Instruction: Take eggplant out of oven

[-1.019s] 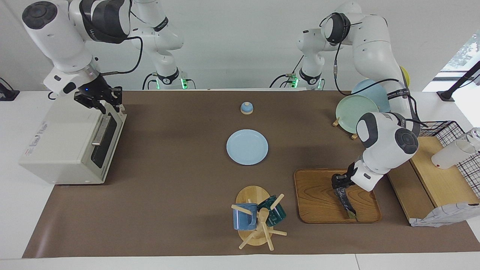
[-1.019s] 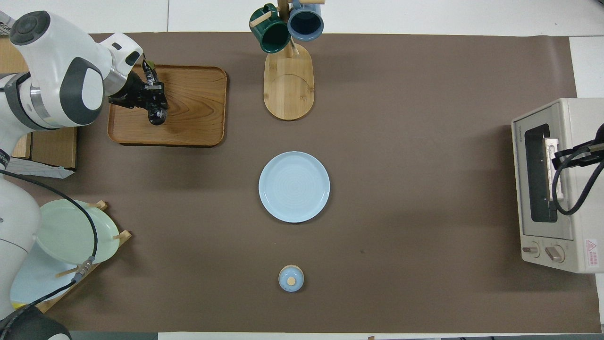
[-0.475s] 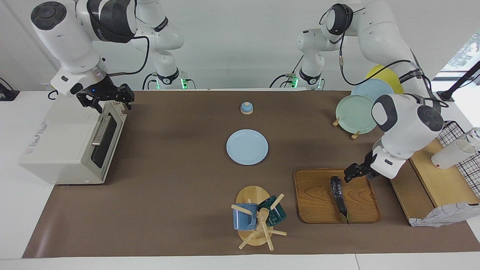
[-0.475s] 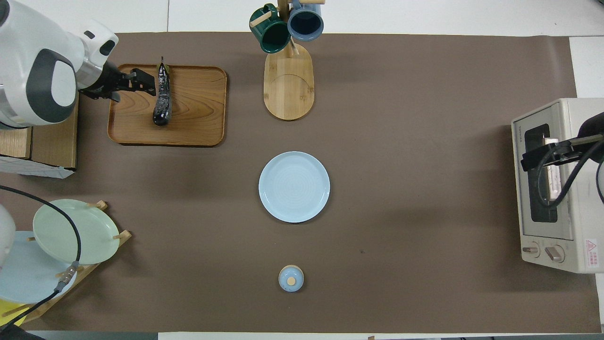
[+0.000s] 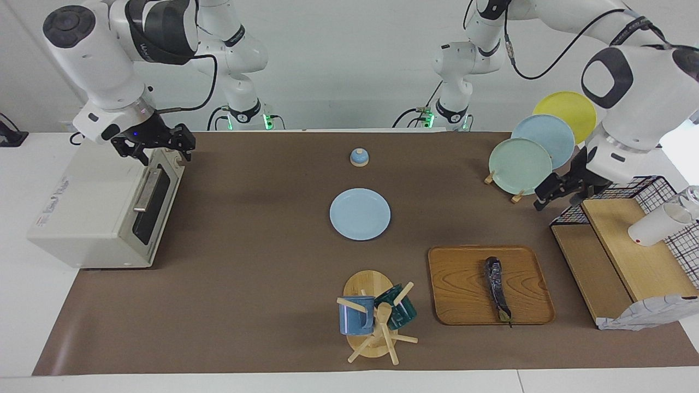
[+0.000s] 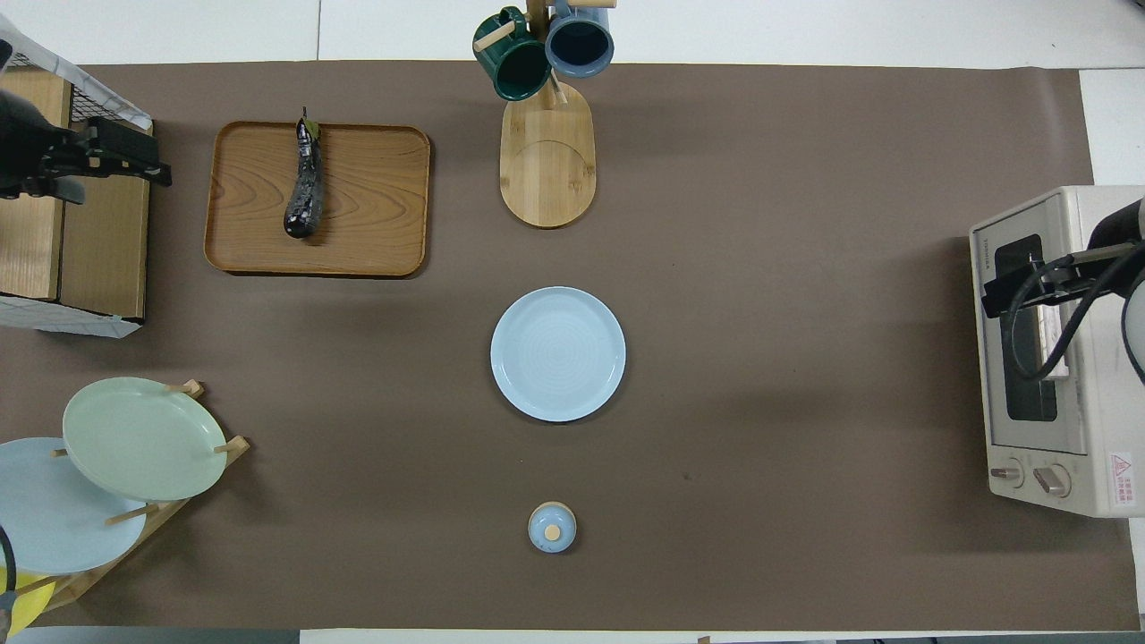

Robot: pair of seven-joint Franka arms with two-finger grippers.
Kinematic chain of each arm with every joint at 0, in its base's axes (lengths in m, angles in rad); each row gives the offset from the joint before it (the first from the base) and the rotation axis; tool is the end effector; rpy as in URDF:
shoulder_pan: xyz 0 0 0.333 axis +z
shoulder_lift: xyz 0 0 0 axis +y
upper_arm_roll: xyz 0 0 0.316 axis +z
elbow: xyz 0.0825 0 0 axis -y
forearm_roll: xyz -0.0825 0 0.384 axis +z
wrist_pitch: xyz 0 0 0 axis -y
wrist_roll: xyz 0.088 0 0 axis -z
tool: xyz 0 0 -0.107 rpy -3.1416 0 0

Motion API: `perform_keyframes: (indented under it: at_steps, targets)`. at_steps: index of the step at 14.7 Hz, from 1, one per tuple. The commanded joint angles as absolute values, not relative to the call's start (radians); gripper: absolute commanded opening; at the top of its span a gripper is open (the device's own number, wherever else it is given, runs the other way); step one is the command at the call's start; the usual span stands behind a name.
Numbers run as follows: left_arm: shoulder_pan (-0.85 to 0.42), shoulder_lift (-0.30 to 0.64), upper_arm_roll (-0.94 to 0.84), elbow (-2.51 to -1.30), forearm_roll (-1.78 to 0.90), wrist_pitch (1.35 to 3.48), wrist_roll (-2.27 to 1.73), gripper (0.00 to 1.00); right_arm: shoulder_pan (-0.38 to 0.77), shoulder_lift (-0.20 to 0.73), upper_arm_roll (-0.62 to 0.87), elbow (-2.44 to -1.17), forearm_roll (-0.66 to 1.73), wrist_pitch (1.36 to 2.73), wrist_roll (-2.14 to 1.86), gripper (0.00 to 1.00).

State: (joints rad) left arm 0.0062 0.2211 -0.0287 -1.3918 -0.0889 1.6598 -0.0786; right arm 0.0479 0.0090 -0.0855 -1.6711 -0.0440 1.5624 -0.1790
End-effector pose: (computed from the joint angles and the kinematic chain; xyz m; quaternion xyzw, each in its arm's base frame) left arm 0.6295 -0.0209 0.5872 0.9981 0.0313 0.0210 0.0486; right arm 0.5503 -0.0253 0.5719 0.9954 0.0716 -0.0609 0.0159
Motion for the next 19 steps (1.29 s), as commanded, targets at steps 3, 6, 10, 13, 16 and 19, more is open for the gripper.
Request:
perform_keyframes:
  at_steps: [3,6,10,13,16,19]
  targets:
    - [-0.006,0.089,-0.029,-1.431,-0.015,1.496,-0.066,1.0,0.04,0.011,-0.086,-1.649,-0.031,1.539,-0.169,1.0]
    - [-0.009,0.039,-0.031,-1.512,-0.017,1.482,-0.066,1.0,0.038,0.011,-0.089,-1.648,-0.028,1.545,-0.169,1.0]
    - [-0.031,-0.038,-0.029,-1.675,-0.017,1.543,-0.072,1.0,0.037,0.011,-0.097,-1.644,-0.026,1.548,-0.167,1.0]
    - [-0.04,-0.028,-0.032,-1.652,-0.012,1.545,-0.067,1.0,0.04,-0.004,-0.095,-1.644,-0.023,1.543,-0.167,1.0]
    - [-0.048,-0.025,-0.034,-1.606,-0.012,1.505,-0.067,1.0,0.038,-0.018,-0.094,-1.646,-0.021,1.551,-0.167,1.0]
    - [-0.048,-0.023,-0.035,-1.588,-0.012,1.489,-0.067,1.0,0.037,-0.018,-0.098,-1.647,-0.021,1.565,-0.167,1.0]
